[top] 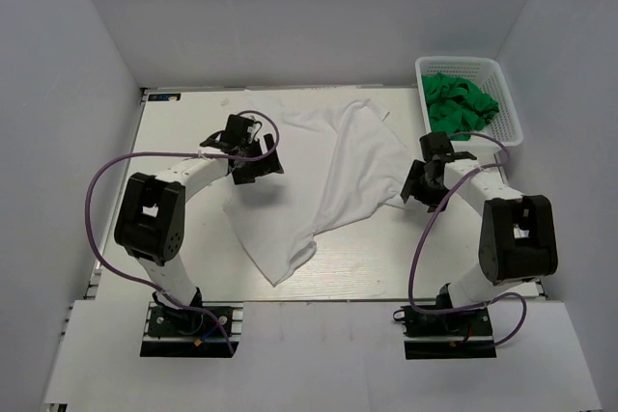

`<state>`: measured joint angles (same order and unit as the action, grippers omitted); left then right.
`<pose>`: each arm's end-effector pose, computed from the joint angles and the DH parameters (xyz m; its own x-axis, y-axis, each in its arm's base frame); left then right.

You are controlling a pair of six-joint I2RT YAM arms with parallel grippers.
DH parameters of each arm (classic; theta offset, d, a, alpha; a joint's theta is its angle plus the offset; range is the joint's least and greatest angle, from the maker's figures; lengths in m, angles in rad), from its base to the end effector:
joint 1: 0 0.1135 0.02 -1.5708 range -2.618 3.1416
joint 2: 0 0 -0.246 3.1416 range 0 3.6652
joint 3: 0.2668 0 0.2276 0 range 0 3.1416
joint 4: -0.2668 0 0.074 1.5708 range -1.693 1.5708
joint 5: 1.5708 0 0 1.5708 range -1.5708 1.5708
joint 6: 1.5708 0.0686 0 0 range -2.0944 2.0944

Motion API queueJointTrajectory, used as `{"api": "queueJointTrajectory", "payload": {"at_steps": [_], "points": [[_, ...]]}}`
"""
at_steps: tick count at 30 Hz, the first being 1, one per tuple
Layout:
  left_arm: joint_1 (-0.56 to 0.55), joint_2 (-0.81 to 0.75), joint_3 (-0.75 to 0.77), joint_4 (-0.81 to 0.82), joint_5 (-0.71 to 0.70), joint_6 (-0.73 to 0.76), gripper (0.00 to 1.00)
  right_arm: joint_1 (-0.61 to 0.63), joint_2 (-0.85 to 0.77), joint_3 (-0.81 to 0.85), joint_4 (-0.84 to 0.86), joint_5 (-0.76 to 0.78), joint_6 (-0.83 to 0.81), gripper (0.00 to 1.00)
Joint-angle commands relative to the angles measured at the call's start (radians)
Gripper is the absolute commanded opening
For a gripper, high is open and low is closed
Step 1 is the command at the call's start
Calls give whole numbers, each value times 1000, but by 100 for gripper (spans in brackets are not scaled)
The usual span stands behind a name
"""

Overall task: Fold and stack the t-shirts
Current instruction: Flatten out the tshirt

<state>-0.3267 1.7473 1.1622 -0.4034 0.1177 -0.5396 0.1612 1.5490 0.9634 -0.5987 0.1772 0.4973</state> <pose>0.3360 -0.1224 0.1657 -0.8738 -0.2426 -0.4214 -0.0805 0.9268 -0.3667 0.2824 0.0337 0.1570 -0.8476 0.3379 -0.4092 0.3549 0.9342 0.0363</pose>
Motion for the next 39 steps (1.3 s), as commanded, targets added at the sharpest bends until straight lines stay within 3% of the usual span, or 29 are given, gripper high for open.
{"api": "queueJointTrajectory", "payload": {"at_steps": [1,9,10,15,16,20,25,29,35,38,39], "points": [[0,-11,-13,14,5,-20,100,-14,32,-15,77,-60,7,71],[0,20,-50,15,-18,-32,100,-34,92,-35,166,-71,4,57],[0,20,-62,15,-18,-33,100,-34,97,-38,168,-74,3,42],[9,38,-62,-3,-81,-51,100,-43,97,-75,132,-70,3,12],[9,47,-62,-24,-101,-51,100,-46,79,-81,116,-65,1,0],[9,37,-53,-58,-206,-51,100,-61,11,-88,-1,16,1,0],[20,37,-53,-104,-233,-51,100,-80,-85,-72,-153,39,17,0],[20,25,-39,-143,-243,-51,100,-88,-119,-81,-278,13,26,0],[20,-23,-21,-169,-253,-42,100,-86,-191,-245,-285,-117,41,0],[20,-49,-9,-192,-253,-22,100,-78,-220,-252,-263,-157,-14,15],[20,-60,-9,-201,-253,-22,100,-80,-227,-223,-262,-154,-17,25]]}}
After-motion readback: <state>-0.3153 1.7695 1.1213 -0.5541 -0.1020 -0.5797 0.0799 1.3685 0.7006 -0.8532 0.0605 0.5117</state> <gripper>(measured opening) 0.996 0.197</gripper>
